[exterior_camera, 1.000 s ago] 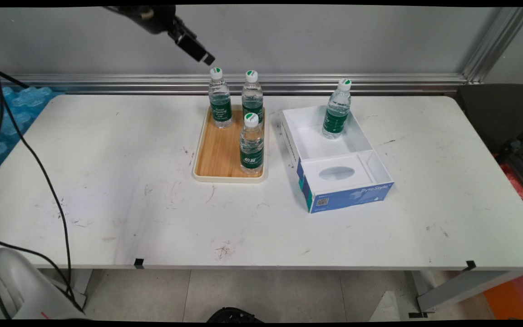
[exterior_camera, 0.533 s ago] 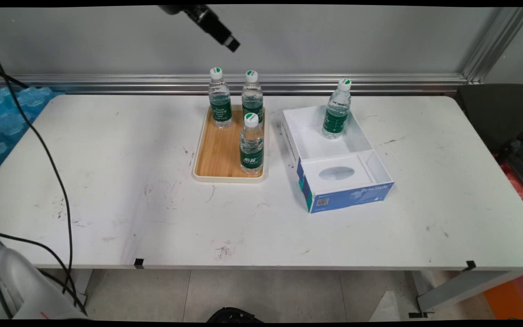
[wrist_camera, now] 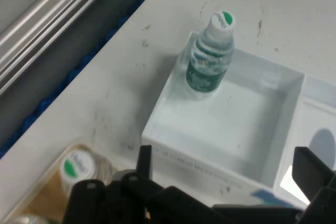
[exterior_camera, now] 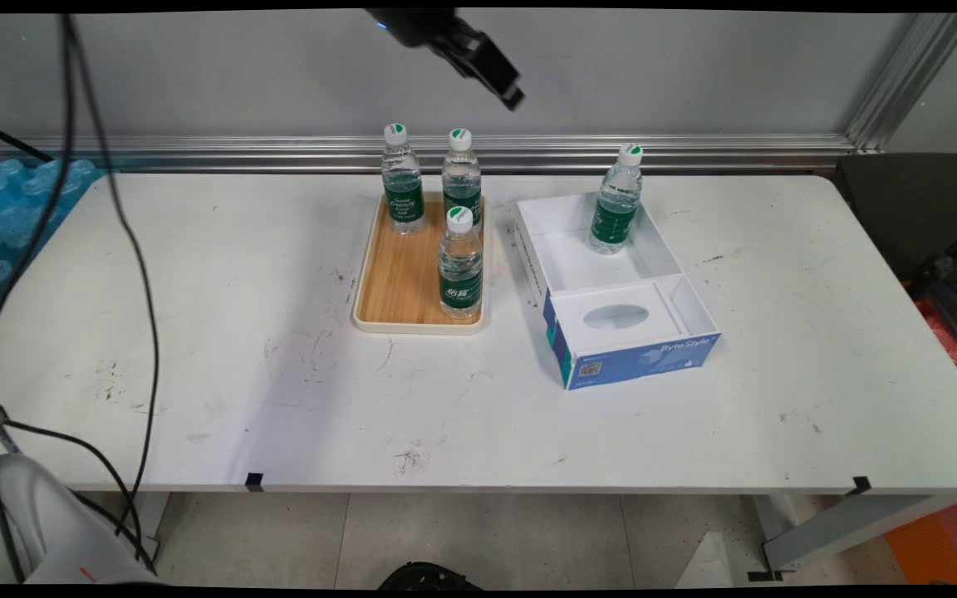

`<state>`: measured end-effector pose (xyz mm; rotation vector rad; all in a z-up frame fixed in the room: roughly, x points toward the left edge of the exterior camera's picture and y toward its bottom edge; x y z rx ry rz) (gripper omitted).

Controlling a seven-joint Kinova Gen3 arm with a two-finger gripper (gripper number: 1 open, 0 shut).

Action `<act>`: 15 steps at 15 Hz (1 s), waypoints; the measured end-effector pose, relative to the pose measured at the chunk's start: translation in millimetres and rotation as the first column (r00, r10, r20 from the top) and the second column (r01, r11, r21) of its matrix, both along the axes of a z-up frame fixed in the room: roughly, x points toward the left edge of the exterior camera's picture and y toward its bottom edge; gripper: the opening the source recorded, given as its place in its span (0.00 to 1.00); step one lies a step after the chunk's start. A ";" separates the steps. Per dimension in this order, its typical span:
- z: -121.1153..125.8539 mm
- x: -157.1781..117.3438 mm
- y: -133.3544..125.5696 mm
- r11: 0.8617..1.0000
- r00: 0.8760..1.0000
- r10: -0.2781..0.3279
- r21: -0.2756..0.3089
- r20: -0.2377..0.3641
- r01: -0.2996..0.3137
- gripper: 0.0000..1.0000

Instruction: Pick up the green bottle from the white box

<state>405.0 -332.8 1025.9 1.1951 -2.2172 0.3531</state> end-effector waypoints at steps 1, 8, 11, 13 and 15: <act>-6.8 -11.1 -8.1 1.000 1.000 0.007 0.004 0.001 -0.007 1.00; -59.2 -72.6 -60.9 0.999 0.999 0.024 0.027 0.024 -0.025 1.00; -78.6 -89.3 -76.9 0.999 0.999 0.015 0.034 0.034 -0.016 1.00; -95.0 -103.1 -90.5 0.999 0.999 0.000 0.037 0.041 -0.002 1.00; -105.9 -112.3 -100.0 0.999 0.999 -0.012 0.036 0.046 0.011 1.00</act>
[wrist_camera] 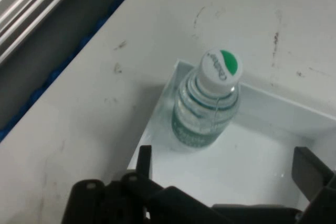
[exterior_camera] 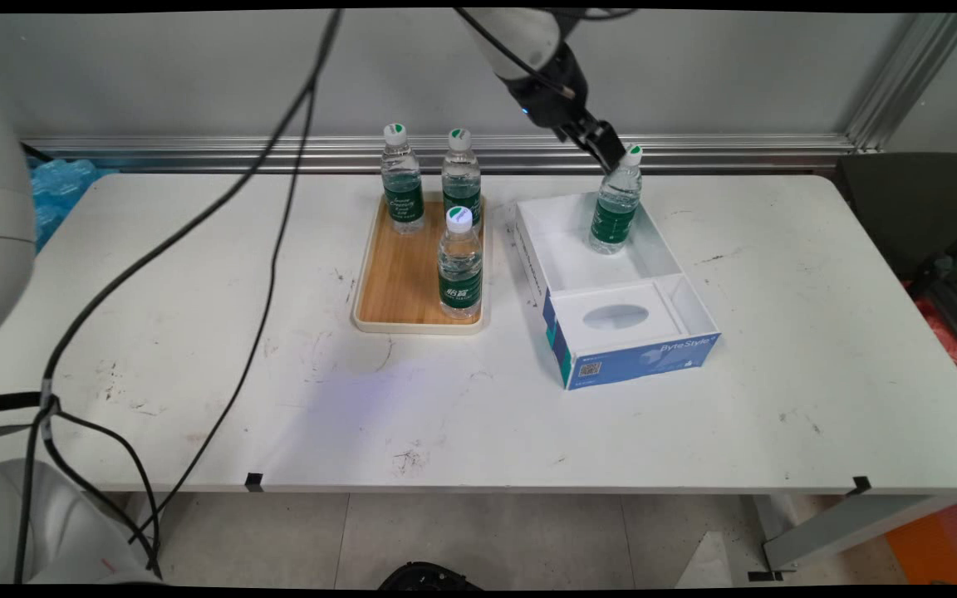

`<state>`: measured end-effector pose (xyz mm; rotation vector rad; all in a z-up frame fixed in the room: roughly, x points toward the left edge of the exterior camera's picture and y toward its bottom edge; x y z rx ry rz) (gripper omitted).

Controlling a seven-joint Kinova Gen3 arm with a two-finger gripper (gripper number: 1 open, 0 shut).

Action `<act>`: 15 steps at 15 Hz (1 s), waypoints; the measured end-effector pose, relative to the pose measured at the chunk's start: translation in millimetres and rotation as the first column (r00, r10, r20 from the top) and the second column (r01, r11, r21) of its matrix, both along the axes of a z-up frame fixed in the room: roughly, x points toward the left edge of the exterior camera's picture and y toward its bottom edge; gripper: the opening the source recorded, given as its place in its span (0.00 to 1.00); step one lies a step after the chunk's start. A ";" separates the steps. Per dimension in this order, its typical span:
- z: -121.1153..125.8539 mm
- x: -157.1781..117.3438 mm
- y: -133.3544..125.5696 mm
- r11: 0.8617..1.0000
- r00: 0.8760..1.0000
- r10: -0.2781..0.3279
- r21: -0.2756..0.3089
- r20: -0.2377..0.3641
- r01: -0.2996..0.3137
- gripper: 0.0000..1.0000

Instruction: Pick up the green bottle from the white box

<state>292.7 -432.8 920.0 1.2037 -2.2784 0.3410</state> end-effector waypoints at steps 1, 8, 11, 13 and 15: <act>-6.6 -5.0 -5.5 1.000 1.000 -0.008 0.000 0.003 0.008 1.00; -46.2 -30.7 -38.2 0.999 0.998 -0.050 0.000 0.024 0.050 1.00; -61.1 -39.3 -51.7 0.998 0.997 -0.066 -0.001 0.032 0.066 1.00; -69.4 -43.3 -58.9 0.997 0.997 -0.074 0.000 0.037 0.074 1.00; -76.4 -46.7 -64.8 0.997 0.996 -0.082 0.000 0.042 0.082 1.00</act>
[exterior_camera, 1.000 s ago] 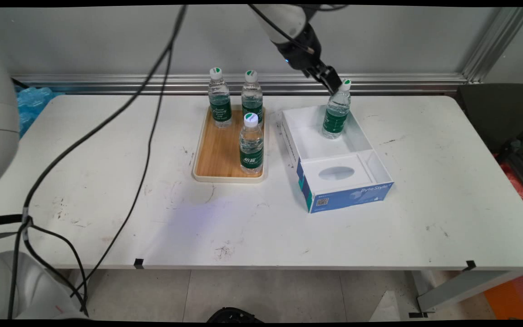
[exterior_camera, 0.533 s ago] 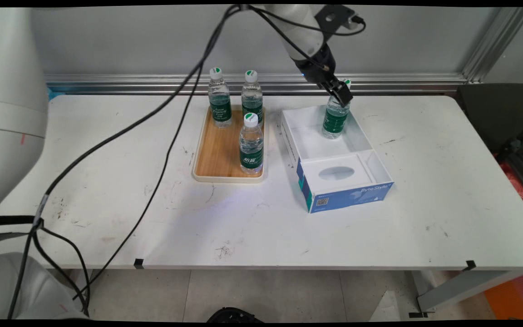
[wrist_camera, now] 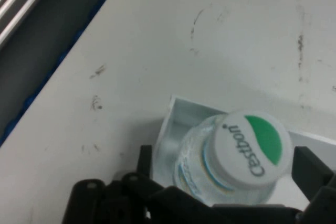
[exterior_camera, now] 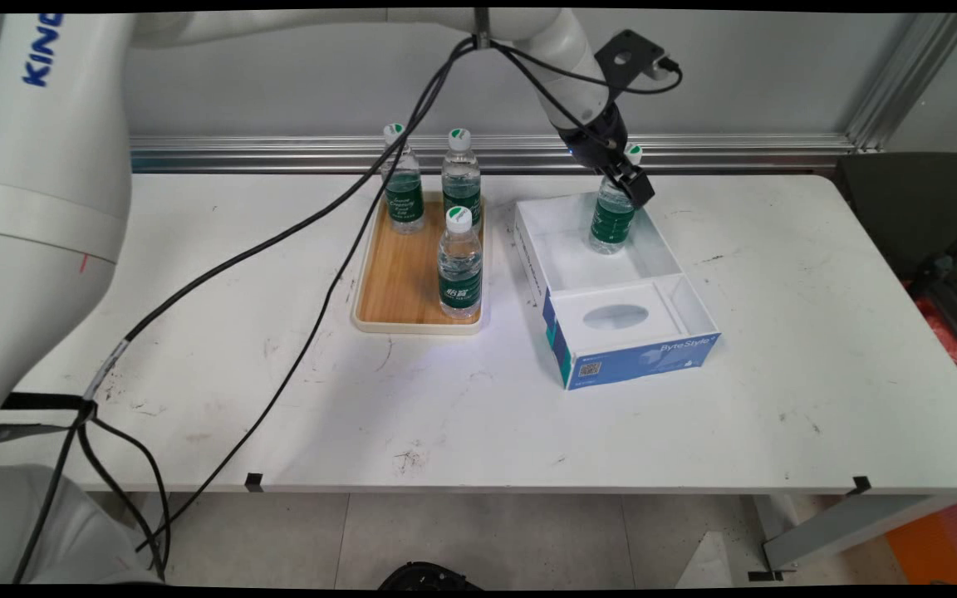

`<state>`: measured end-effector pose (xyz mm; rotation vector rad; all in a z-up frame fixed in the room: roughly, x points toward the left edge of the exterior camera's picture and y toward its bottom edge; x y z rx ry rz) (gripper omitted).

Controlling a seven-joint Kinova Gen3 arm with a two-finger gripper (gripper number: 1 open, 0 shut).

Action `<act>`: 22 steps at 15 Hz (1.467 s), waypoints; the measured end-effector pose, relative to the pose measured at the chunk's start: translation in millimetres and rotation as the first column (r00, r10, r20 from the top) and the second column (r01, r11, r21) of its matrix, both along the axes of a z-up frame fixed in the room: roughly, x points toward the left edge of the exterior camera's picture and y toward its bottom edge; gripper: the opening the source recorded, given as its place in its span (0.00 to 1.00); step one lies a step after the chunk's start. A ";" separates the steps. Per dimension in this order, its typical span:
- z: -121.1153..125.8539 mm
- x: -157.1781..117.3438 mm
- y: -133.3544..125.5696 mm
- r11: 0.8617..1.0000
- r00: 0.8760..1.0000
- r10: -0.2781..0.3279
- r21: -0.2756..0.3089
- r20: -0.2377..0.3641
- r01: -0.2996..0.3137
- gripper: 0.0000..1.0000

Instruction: Pick up the green bottle from the white box, then place the picked object on the tray

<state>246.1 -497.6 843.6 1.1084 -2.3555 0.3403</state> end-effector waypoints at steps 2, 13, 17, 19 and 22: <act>-5.9 -2.4 -4.6 1.000 1.000 -0.008 -0.001 0.006 0.008 0.00; 5.7 -4.6 -1.9 0.999 0.999 -0.033 -0.034 -0.003 0.033 0.00; 35.9 0.1 7.4 0.997 0.999 -0.033 -0.065 -0.026 0.031 0.00; 56.1 5.9 15.0 0.996 0.999 -0.028 -0.081 -0.040 0.025 0.00; 89.7 17.3 30.5 0.994 0.998 -0.026 -0.104 -0.058 0.020 0.00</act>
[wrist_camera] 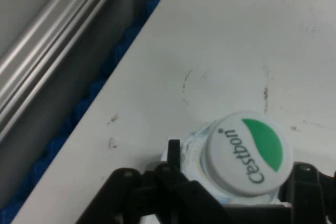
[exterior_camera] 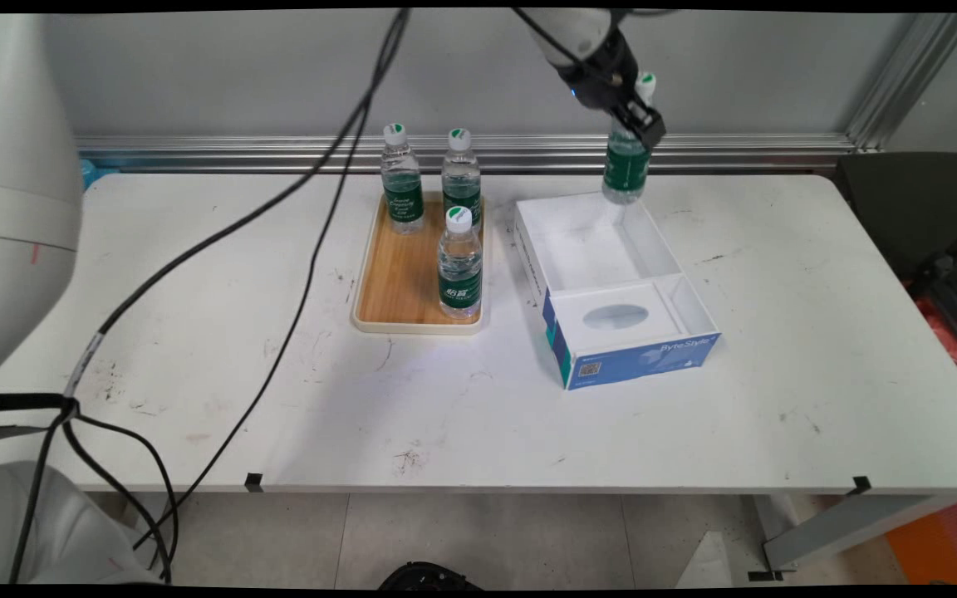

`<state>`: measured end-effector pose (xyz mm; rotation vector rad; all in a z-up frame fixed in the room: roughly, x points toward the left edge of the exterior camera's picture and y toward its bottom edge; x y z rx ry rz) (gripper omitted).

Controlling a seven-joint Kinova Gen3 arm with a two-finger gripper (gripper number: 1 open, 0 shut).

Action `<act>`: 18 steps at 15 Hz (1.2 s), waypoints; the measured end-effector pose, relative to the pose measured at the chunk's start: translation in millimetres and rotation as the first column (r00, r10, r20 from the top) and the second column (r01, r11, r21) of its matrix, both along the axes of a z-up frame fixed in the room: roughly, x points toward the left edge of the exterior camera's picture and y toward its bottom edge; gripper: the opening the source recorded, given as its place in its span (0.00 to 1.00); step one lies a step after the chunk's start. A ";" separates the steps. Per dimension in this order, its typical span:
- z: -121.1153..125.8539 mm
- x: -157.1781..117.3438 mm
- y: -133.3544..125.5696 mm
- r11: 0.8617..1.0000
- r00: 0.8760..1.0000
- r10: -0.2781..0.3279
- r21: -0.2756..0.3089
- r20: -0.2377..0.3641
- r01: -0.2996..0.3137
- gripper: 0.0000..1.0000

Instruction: Place the picked object on the tray

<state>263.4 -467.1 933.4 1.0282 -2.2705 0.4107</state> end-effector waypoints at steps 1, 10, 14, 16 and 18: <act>11.5 5.2 6.5 1.000 1.000 -0.001 -0.007 -0.004 0.001 0.00; 84.7 79.3 71.8 0.999 1.000 -0.020 -0.048 -0.009 0.020 0.00; 97.2 120.6 99.9 0.999 1.000 -0.019 -0.043 0.002 0.019 0.00; 101.1 141.9 114.6 0.999 1.000 -0.013 -0.037 0.006 0.014 0.00; 102.7 165.0 129.8 1.000 1.000 0.001 -0.028 0.009 0.000 0.00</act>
